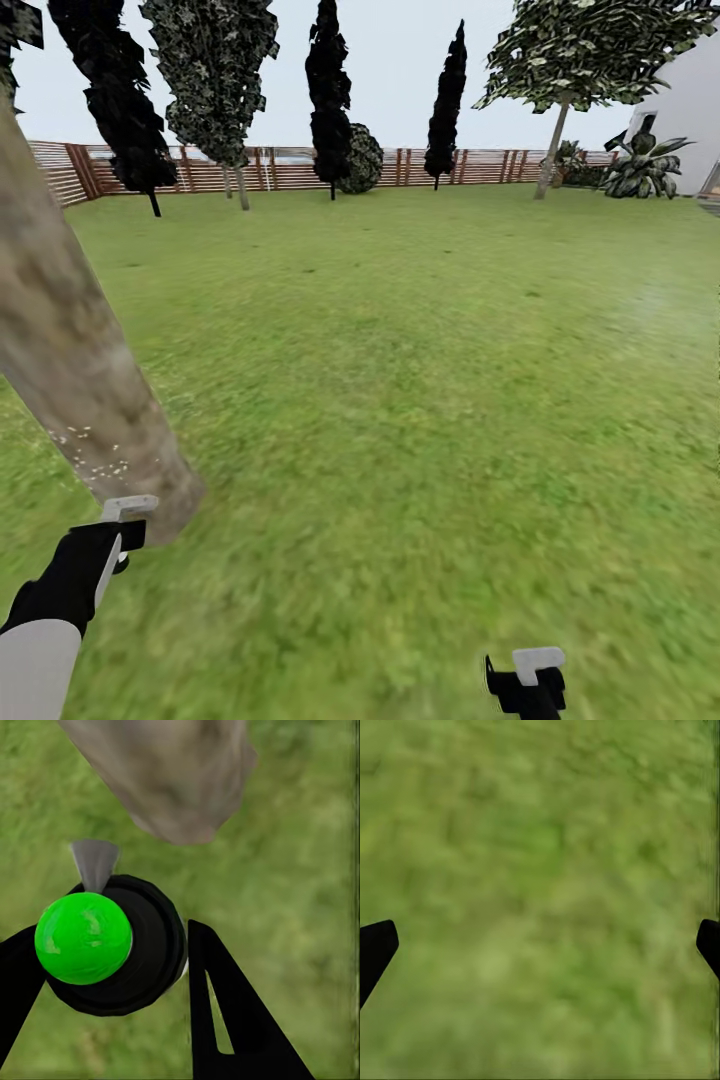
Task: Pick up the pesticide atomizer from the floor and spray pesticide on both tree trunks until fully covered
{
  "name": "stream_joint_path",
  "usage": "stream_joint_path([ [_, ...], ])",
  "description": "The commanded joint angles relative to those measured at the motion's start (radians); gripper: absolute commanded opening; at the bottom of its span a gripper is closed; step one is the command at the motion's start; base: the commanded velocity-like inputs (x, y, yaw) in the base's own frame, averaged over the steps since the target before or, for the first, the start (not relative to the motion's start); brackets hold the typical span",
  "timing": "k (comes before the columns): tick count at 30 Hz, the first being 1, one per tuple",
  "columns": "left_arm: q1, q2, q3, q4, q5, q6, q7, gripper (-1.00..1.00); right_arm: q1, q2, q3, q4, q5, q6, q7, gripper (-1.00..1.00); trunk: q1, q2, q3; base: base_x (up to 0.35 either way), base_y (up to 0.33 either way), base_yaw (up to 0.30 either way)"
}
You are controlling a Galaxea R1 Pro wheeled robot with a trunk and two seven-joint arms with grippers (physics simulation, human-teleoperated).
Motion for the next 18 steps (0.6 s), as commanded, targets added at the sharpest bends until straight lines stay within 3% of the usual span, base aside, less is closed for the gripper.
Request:
stream_joint_path([
  [1, 0.0, 0.0, 0.001, -0.002, -0.002, 0.005, 0.0, -1.0, -0.001, 0.0, -0.004, 0.001, 0.011, -0.001, -0.006, 1.0, 0.0, 0.0, -0.001, 0.004, -0.272, 0.001],
  [8, -0.001, 0.0, 0.002, -0.002, -0.002, 0.005, 0.0, -1.0, -0.001, 0.0, -0.004, 0.001, 0.011, -0.001, -0.006, 1.0, 0.0, 0.0, -0.001, 0.05, -0.272, 0.007],
  [18, 0.0, 0.001, 0.001, 0.0, -0.002, 0.005, 0.0, -1.0, -0.001, 0.001, -0.004, 0.001, 0.011, -0.001, -0.006, 1.0, 0.0, 0.0, -0.001, 0.199, -0.22, 0.259],
])
